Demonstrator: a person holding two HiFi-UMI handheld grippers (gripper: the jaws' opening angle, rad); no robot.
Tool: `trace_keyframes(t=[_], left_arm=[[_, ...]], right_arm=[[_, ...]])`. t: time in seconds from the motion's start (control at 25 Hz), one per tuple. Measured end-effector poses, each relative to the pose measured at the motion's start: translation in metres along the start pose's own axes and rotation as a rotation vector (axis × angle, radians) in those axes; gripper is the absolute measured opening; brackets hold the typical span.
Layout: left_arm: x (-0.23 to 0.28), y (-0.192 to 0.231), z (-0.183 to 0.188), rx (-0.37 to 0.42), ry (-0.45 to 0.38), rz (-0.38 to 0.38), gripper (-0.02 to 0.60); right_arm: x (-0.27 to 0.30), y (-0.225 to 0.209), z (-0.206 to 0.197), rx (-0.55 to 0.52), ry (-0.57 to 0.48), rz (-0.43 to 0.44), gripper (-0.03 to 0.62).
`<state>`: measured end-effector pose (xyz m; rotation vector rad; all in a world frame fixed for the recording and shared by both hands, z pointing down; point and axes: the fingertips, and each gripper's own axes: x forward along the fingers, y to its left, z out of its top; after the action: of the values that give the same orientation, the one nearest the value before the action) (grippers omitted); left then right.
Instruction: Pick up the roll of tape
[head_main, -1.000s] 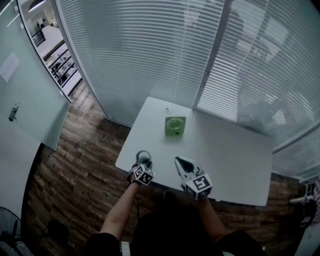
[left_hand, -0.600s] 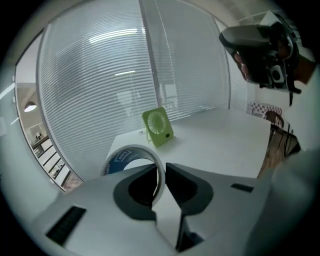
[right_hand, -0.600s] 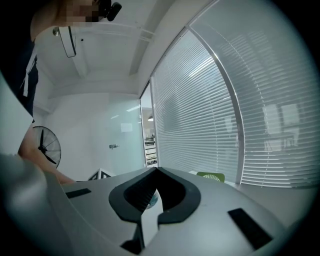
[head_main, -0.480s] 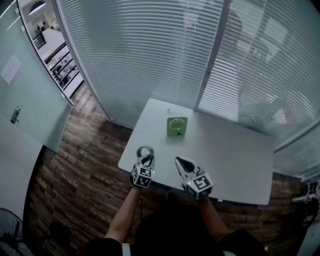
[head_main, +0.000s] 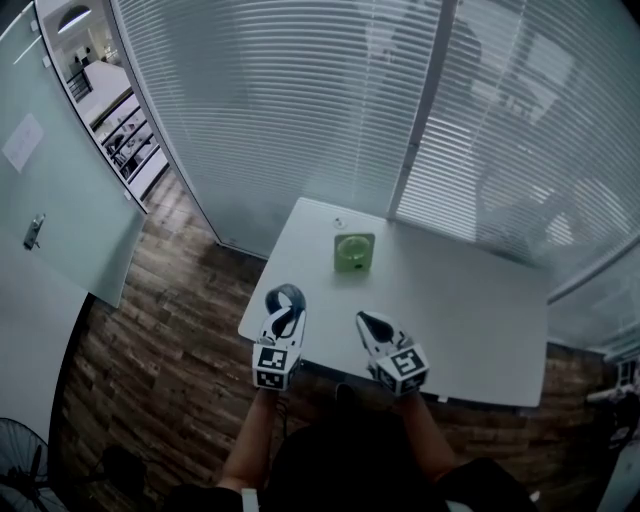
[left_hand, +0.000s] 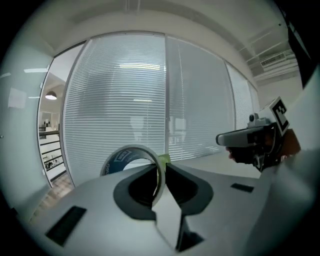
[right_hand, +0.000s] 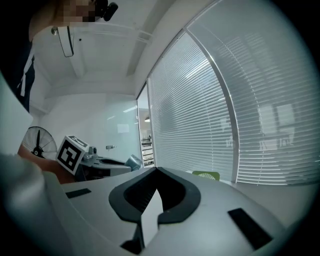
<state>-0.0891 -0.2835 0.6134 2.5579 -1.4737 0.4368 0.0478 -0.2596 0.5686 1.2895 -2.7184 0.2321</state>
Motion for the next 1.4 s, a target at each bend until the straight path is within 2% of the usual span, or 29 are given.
trace_keyframes(t=[0.32,0.48,0.68,0.96,1.2,1.4], left_arm=[[-0.044,-0.006,0.039,-0.035,-0.131,0.002,0.055],[-0.061,-0.007,0.038,-0.042,-0.174,-0.001,0.055],[-0.071,-0.007,0.040,-0.050,-0.186,-0.017,0.055],[-0.075,-0.006,0.038,-0.055,-0.197,-0.034,0.055],[-0.079,-0.012,0.050,-0.085,-0.218,-0.046,0.054],[-0.078,-0.003,0.040,-0.092,-0.222,-0.058,0.054]], right_arm=[[-0.006,-0.003,0.002,-0.027,-0.011,-0.010,0.006],[-0.009,0.001,0.002,-0.022,0.009,-0.014,0.006],[-0.010,0.002,0.003,-0.023,-0.009,-0.021,0.006],[-0.012,0.007,-0.007,-0.007,0.018,-0.009,0.006],[-0.015,0.009,-0.009,-0.060,0.022,-0.021,0.006],[-0.020,0.008,-0.009,-0.109,0.035,-0.035,0.006]])
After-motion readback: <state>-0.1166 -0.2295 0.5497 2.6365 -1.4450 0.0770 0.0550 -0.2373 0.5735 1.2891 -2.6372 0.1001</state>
